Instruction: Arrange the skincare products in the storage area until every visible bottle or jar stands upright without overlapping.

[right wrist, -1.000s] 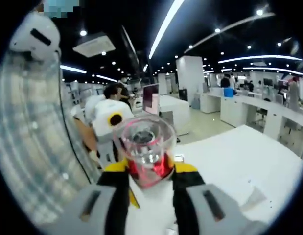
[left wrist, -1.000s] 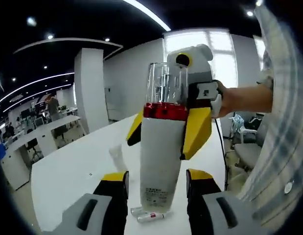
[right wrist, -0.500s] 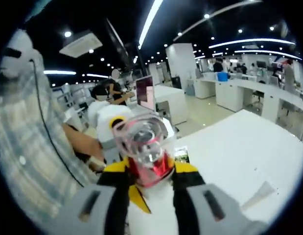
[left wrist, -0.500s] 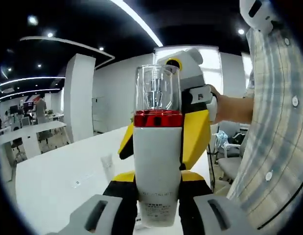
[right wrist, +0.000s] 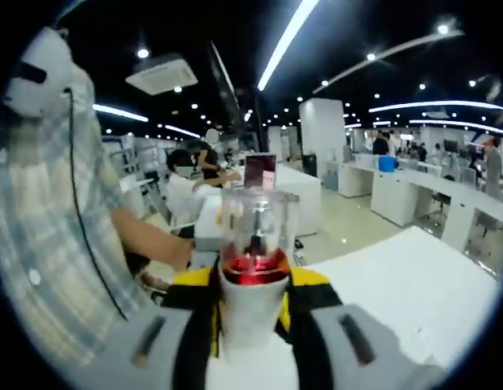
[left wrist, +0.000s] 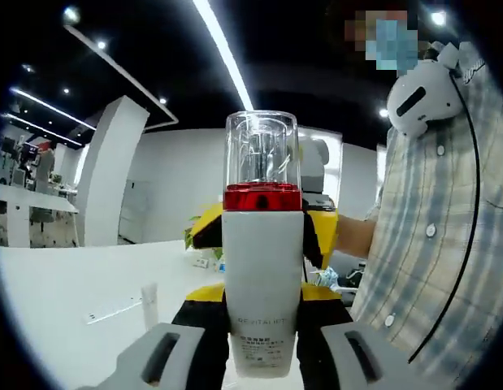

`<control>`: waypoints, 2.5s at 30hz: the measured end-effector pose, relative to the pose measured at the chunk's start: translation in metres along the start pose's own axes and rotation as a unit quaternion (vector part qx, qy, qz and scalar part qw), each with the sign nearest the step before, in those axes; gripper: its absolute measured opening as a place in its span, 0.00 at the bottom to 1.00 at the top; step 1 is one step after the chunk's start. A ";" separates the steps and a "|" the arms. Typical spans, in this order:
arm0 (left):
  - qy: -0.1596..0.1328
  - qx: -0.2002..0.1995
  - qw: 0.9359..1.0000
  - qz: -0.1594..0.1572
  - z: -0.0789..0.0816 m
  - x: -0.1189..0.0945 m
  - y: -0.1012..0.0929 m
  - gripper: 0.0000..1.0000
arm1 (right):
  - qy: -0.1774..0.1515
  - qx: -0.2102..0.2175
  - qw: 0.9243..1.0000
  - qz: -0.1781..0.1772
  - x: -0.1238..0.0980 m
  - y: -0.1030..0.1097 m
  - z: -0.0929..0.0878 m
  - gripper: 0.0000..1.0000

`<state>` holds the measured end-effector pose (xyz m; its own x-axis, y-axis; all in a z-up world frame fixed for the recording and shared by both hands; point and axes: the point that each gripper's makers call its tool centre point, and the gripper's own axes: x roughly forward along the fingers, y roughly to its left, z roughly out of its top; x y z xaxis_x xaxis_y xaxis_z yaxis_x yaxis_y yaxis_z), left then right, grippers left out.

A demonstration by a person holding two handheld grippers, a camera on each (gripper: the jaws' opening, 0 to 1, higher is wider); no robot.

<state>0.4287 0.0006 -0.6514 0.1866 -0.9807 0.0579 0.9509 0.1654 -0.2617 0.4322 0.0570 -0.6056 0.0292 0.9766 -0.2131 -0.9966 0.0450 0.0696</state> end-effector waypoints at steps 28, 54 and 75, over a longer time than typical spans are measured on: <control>0.044 -0.021 0.973 -0.227 -0.012 0.007 -0.085 0.30 | -0.068 0.062 0.958 0.270 -0.028 0.079 0.001 0.34; 0.169 0.021 0.967 -0.187 -0.103 0.013 -0.071 0.37 | 0.010 -0.005 0.987 0.162 -0.009 0.084 -0.087 0.30; 0.146 0.056 0.983 0.092 -0.111 0.040 -0.016 0.41 | 0.025 0.060 0.997 -0.049 -0.007 0.033 -0.117 0.30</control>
<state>0.3931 -0.0526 -0.7515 0.2954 -0.9183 -0.2635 0.9318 0.3378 -0.1326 0.3899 0.0269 -0.7160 0.1187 0.9548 -0.2725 -0.9727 0.1669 0.1612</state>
